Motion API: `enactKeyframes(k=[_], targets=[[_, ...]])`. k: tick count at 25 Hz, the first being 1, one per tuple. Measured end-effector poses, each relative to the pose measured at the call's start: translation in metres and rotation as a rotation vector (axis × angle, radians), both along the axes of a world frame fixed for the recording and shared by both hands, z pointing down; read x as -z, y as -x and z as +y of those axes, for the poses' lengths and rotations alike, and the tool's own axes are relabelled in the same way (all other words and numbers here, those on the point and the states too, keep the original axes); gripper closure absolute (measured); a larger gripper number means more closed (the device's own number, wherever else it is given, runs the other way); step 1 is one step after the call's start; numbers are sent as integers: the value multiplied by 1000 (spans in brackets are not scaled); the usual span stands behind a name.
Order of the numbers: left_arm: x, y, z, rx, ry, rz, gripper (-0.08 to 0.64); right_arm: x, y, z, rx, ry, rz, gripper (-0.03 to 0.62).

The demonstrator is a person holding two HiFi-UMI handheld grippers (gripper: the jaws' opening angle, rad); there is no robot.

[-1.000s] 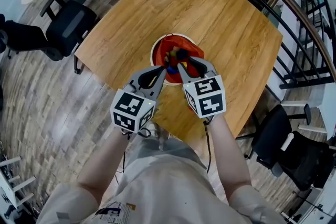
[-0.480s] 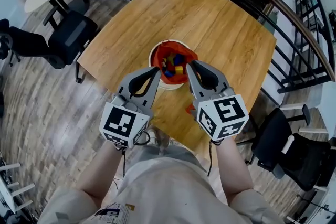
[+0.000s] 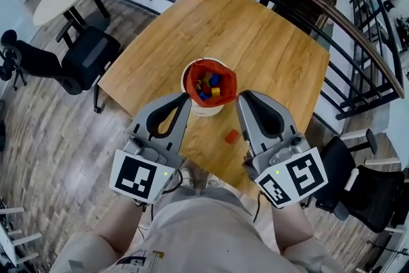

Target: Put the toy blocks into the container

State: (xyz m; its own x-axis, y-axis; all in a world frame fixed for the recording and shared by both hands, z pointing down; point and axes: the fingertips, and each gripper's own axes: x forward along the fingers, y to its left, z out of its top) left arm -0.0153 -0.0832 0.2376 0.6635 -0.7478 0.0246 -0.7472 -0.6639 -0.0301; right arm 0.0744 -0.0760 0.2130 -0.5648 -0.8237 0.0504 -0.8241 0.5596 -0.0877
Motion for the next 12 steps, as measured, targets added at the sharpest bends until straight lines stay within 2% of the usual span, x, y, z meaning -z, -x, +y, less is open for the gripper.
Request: enactKeyframes(k=[3, 8, 12], targets=[[6, 0, 13, -3, -26, 8, 548, 13, 1, 19, 14, -33, -36, 558], [4, -2, 38, -23, -17, 26, 548, 19, 2, 49, 17, -77, -55, 560], [9, -2, 57, -41, -45, 88, 548, 17, 9, 67, 25, -90, -97, 560]])
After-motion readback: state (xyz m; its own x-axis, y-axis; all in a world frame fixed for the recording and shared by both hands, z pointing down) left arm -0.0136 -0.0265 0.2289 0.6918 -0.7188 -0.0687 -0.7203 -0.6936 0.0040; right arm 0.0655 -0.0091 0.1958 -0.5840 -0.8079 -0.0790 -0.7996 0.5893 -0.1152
